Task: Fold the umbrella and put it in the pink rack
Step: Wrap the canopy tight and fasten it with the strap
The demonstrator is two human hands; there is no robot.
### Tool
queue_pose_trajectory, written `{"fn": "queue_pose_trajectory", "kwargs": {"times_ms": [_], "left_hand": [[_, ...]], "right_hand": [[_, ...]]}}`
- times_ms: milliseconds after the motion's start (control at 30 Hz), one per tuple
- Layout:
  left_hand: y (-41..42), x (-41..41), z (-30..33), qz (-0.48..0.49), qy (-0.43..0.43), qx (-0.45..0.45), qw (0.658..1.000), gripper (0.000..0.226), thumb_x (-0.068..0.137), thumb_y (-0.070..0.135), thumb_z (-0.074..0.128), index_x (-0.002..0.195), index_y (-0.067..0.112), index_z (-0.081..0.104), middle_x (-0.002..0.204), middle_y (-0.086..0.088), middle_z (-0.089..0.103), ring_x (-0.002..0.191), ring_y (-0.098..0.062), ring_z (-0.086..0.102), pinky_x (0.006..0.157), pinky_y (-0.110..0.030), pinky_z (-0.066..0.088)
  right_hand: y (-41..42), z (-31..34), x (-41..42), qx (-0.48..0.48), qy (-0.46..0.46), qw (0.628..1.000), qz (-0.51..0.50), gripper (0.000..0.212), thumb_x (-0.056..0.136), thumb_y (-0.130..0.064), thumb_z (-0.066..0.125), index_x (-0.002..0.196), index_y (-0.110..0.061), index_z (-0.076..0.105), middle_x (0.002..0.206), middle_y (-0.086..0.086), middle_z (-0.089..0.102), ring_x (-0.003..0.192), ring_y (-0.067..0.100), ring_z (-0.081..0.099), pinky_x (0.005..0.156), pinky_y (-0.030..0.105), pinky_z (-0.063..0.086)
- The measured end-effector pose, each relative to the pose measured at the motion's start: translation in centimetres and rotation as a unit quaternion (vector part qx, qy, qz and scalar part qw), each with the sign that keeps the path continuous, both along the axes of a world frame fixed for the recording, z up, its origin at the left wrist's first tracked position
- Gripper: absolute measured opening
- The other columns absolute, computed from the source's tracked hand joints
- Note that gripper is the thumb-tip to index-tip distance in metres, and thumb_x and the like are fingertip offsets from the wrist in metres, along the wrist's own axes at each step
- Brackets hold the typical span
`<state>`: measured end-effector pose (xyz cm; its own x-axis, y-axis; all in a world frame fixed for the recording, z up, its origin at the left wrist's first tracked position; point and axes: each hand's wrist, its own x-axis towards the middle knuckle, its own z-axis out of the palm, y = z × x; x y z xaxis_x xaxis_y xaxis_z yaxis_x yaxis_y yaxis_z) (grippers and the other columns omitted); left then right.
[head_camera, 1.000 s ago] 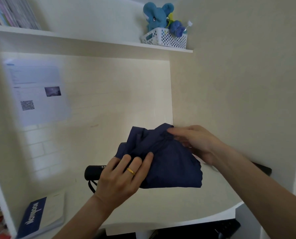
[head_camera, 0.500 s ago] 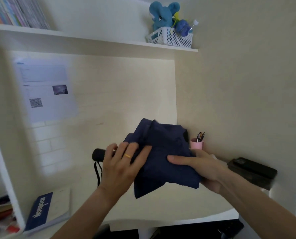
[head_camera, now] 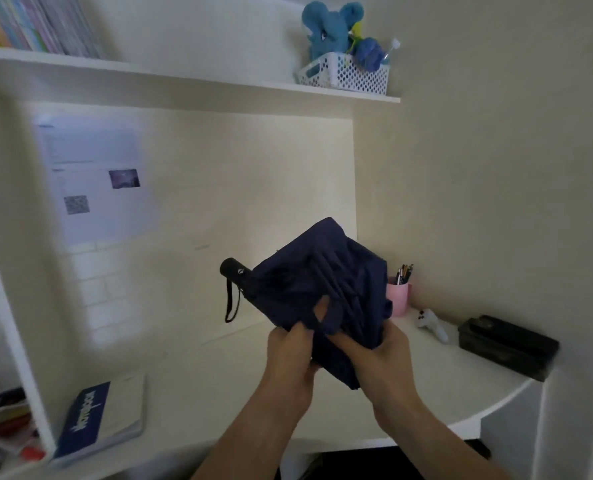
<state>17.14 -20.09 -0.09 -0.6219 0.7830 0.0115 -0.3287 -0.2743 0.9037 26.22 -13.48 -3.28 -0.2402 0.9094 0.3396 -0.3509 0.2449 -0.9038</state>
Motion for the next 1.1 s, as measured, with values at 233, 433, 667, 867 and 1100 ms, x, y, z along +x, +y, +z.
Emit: {"fn": "queue_pose_trajectory", "kwargs": {"times_ms": [233, 433, 667, 867, 1100], "left_hand": [[0.4, -0.8, -0.6, 0.044, -0.062, 0.060, 0.995, 0.041, 0.087, 0.002, 0.081, 0.127, 0.005, 0.070, 0.113, -0.013, 0.083, 0.102, -0.033, 0.079, 0.072, -0.038, 0.067], [0.2, -1.2, 0.1, 0.035, -0.012, 0.093, 0.995, 0.050, 0.083, -0.003, 0.083, 0.130, 0.010, 0.068, 0.117, -0.010, 0.082, 0.101, -0.030, 0.080, 0.069, -0.032, 0.066], [0.1, -2.5, 0.1, 0.055, 0.074, 0.050, 0.995, 0.036, 0.082, -0.006, 0.083, 0.115, 0.006, 0.074, 0.106, -0.012, 0.084, 0.101, -0.034, 0.080, 0.074, -0.036, 0.067], [-0.9, -3.1, 0.8, 0.024, 0.074, 0.031, 0.997, 0.038, 0.081, 0.006, 0.089, 0.116, 0.005, 0.075, 0.104, -0.007, 0.085, 0.097, -0.027, 0.082, 0.081, -0.039, 0.067], [-1.4, -4.5, 0.0, 0.034, 0.069, 0.002, 0.997, 0.038, 0.081, 0.003, 0.087, 0.116, 0.003, 0.074, 0.102, -0.010, 0.085, 0.092, -0.030, 0.082, 0.071, -0.037, 0.067]], "right_hand": [[1.0, 4.1, 2.0, 0.160, -0.188, 0.954, -0.173, 0.067, 0.062, -0.069, 0.085, 0.111, -0.033, 0.057, 0.110, -0.009, 0.059, 0.091, 0.005, 0.063, 0.078, 0.031, 0.057], [2.2, 5.5, 2.8, 0.321, -0.162, 0.922, -0.141, 0.030, 0.076, -0.035, 0.088, 0.104, -0.037, 0.079, 0.111, -0.010, 0.053, 0.104, 0.002, 0.057, 0.084, 0.013, 0.047], [2.1, 6.4, 2.4, 0.412, -0.212, 0.882, -0.083, 0.017, 0.086, -0.009, 0.074, 0.093, -0.023, 0.080, 0.095, -0.008, 0.073, 0.084, 0.012, 0.069, 0.074, 0.015, 0.054], [3.6, 7.1, 3.4, -0.020, 0.067, 0.997, 0.040, 0.028, 0.105, -0.021, 0.058, 0.095, -0.004, 0.078, 0.085, 0.011, 0.077, 0.068, 0.014, 0.074, 0.060, 0.017, 0.059], [4.4, 8.4, 5.9, -0.167, 0.085, 0.963, 0.195, 0.026, 0.102, -0.019, 0.052, 0.094, -0.007, 0.073, 0.091, 0.013, 0.076, 0.080, 0.024, 0.070, 0.082, 0.036, 0.054]]}}
